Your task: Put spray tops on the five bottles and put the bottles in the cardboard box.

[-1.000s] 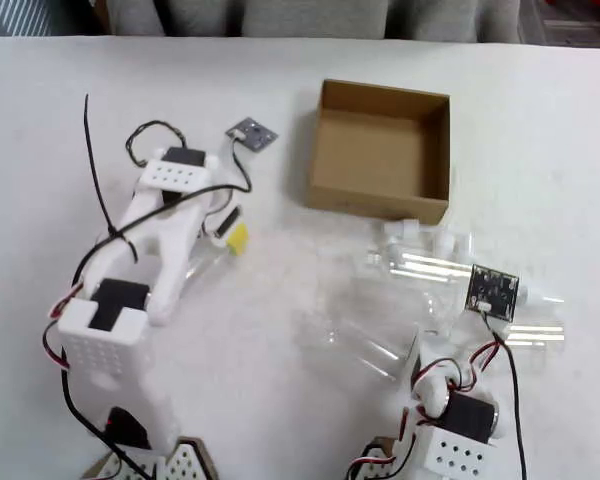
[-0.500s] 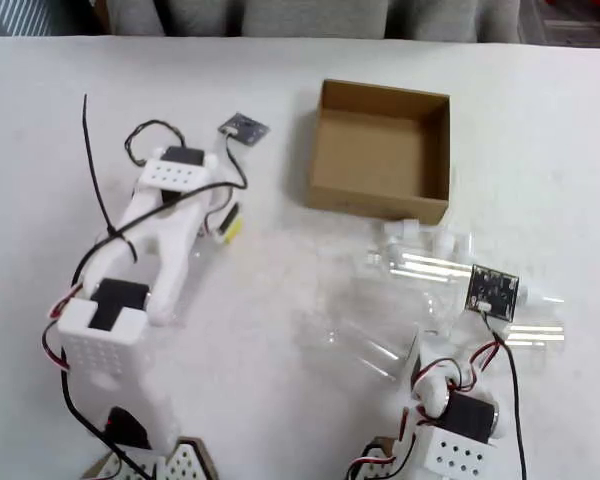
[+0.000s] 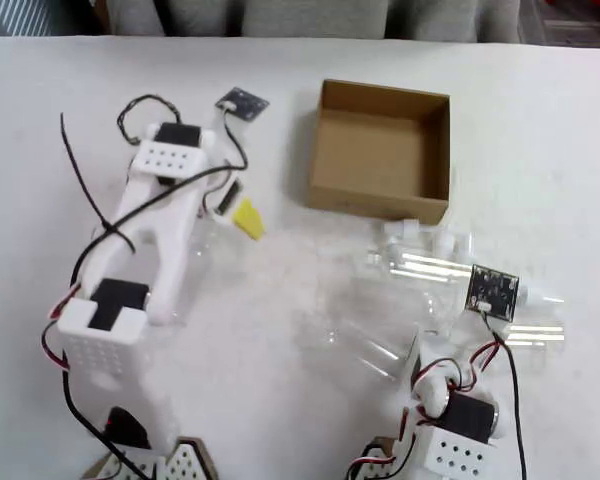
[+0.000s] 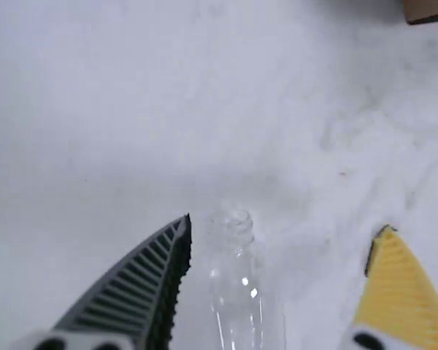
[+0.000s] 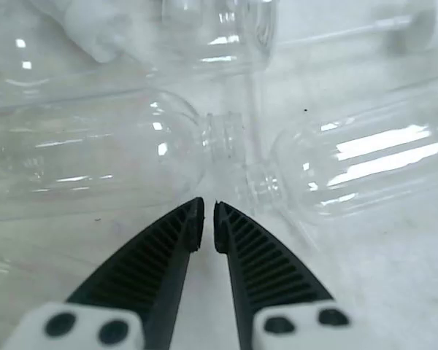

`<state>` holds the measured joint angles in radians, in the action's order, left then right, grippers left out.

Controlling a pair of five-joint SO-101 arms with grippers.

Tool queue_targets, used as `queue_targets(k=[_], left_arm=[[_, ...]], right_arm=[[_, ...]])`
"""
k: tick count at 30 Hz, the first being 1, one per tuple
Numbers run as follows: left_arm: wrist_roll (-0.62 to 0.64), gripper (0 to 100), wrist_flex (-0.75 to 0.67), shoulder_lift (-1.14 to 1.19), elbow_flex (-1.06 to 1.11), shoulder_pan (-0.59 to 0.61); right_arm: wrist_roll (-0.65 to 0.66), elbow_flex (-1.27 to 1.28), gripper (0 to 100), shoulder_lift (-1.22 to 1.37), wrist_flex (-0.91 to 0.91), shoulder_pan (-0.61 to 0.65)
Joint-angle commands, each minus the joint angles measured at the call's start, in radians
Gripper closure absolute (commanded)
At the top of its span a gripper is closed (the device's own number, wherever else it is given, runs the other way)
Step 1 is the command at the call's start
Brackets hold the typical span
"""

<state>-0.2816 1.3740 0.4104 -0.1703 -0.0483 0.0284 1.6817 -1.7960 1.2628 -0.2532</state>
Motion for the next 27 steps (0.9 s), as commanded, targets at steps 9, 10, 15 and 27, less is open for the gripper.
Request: queue_targets(k=[9,10,15,27], left_arm=[[0.012,62,0.249,-0.024,-0.157,0.113],[0.011,61,0.25,-0.028,-0.143,0.113],[0.011,62,0.18,-0.16,0.02,0.107],[0.002,61,-0.057,-0.303,0.305,0.13]], right_arm=[[0.008,0.008,98.1,-0.005,0.005,0.002],[0.008,0.008,98.1,-0.005,0.005,0.002],[0.008,0.008,98.1,-0.005,0.005,0.002],[0.008,0.008,98.1,-0.005,0.005,0.002]])
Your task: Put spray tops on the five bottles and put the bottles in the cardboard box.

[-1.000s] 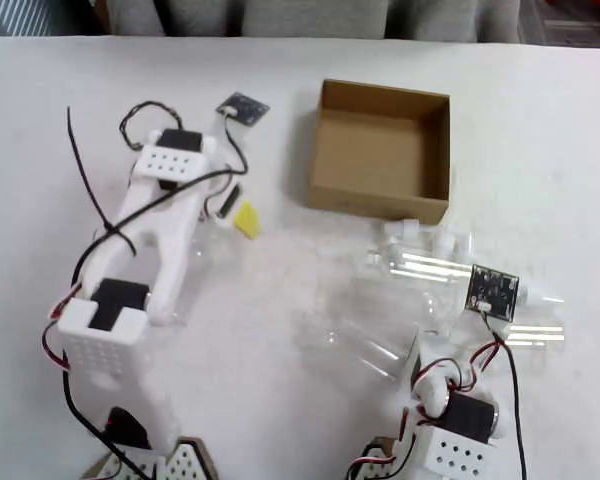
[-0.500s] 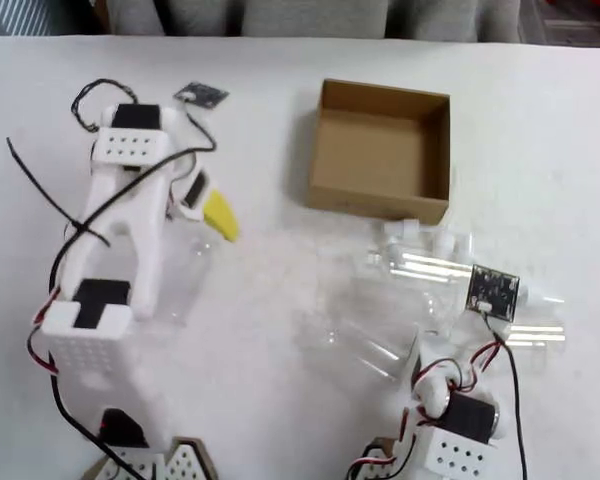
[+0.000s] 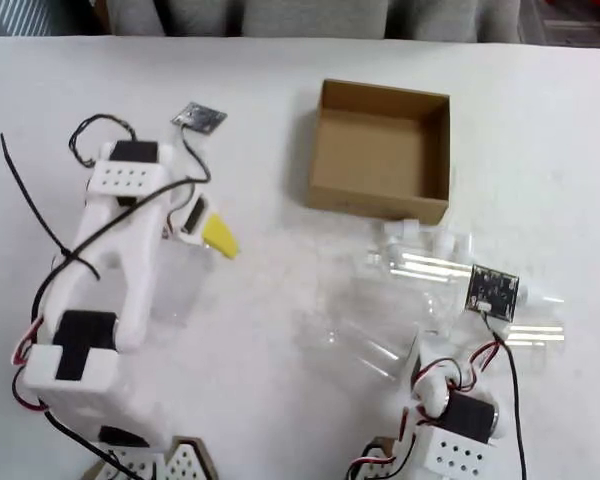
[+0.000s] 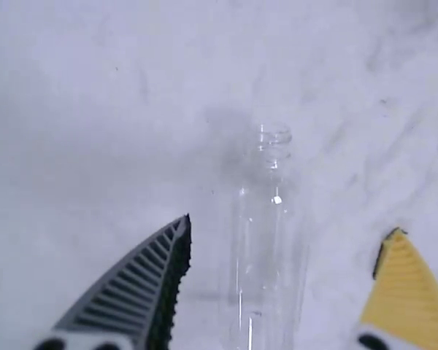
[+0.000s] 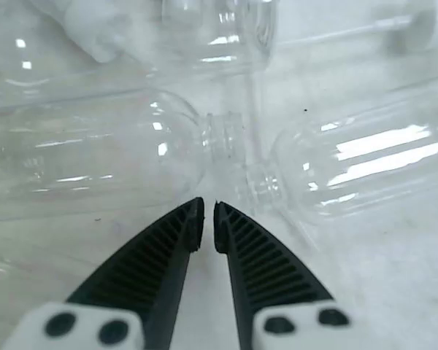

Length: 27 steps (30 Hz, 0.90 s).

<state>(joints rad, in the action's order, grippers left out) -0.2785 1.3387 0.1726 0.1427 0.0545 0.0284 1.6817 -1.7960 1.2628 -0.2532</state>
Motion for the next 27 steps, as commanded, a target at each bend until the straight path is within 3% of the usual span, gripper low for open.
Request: queue_targets(k=[1,10,27], left_arm=[[-0.002,61,-0.021,-0.054,-0.008,0.033],[-0.064,59,0.008,0.142,-0.112,0.038],[-0.069,58,-0.009,0.213,-0.144,0.002]], right_arm=[[0.008,0.008,98.1,-0.005,0.005,0.002],[0.008,0.008,98.1,-0.005,0.005,0.002],[0.008,0.008,98.1,-0.005,0.005,0.002]])
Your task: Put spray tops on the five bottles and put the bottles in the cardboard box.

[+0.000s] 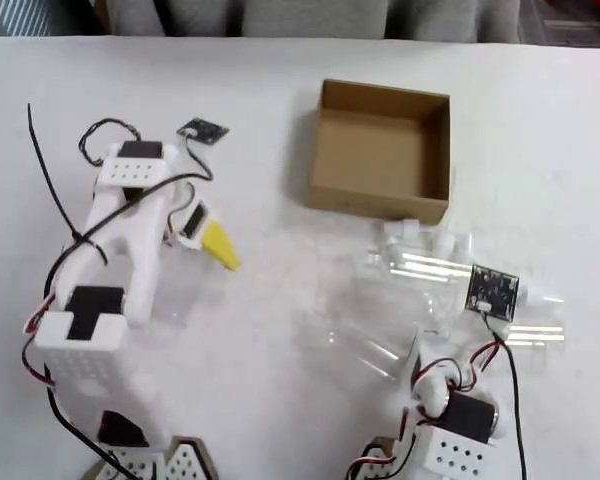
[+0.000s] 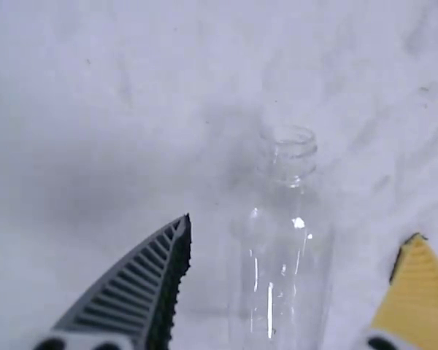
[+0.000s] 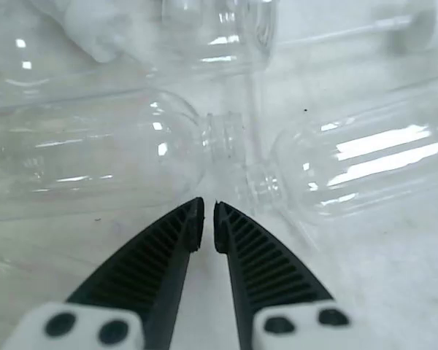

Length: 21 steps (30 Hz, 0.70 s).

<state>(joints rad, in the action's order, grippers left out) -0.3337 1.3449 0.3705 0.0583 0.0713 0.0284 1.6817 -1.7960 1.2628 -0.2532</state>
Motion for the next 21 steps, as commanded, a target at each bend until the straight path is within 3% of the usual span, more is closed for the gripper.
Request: queue_targets(k=[1,13,21], left_arm=[[-0.023,58,-0.011,0.031,-0.077,-0.015],[-0.031,59,0.037,0.177,-0.209,-0.015],[-0.08,69,0.063,0.185,-0.201,-0.051]], right_arm=[[0.008,0.008,98.1,-0.005,0.005,0.002],[0.008,0.008,98.1,-0.005,0.005,0.002],[0.008,0.008,98.1,-0.005,0.005,0.002]])
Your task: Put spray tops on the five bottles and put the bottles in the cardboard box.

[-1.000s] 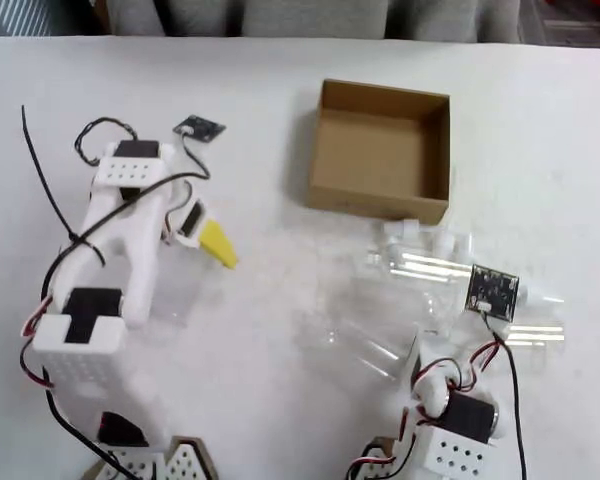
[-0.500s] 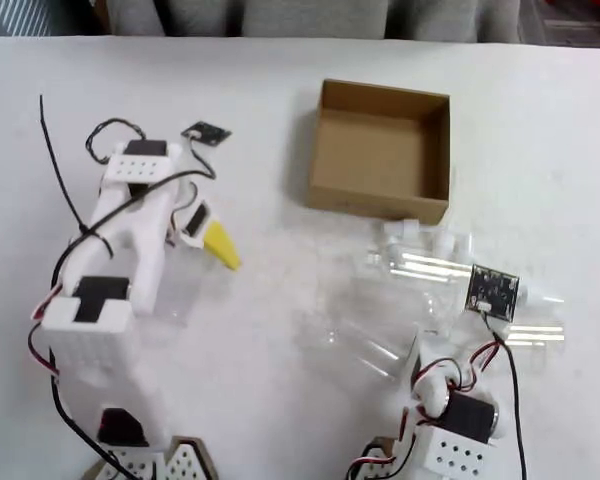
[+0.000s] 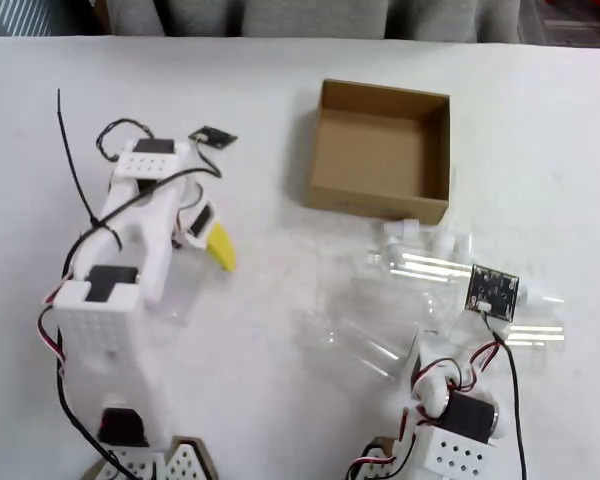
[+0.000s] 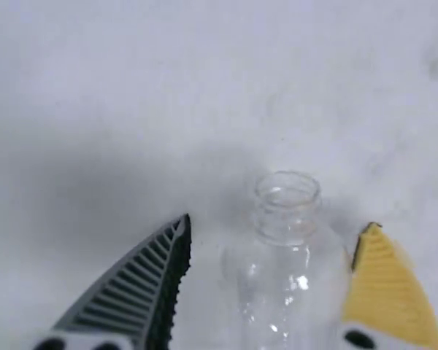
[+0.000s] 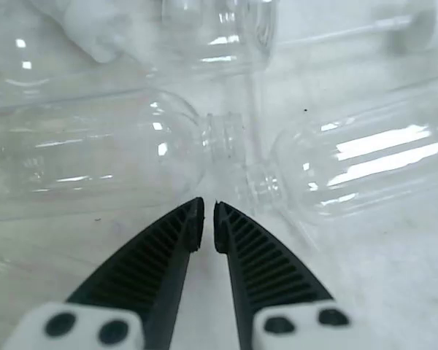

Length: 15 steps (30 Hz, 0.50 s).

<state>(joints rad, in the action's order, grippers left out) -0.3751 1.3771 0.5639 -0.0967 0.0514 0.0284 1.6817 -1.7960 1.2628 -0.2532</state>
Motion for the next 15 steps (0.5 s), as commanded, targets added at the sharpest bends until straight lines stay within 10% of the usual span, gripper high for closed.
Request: queue_targets(k=[1,7,15], left_arm=[[-0.046,70,0.032,-0.008,-0.046,-0.033],[-0.058,90,0.032,-0.007,-0.052,-0.035],[-0.072,90,0.029,-0.01,-0.051,-0.033]], right_arm=[[0.008,0.008,98.1,-0.005,0.005,0.002],[0.008,0.008,98.1,-0.005,0.005,0.002],[0.008,0.008,98.1,-0.005,0.001,0.002]])
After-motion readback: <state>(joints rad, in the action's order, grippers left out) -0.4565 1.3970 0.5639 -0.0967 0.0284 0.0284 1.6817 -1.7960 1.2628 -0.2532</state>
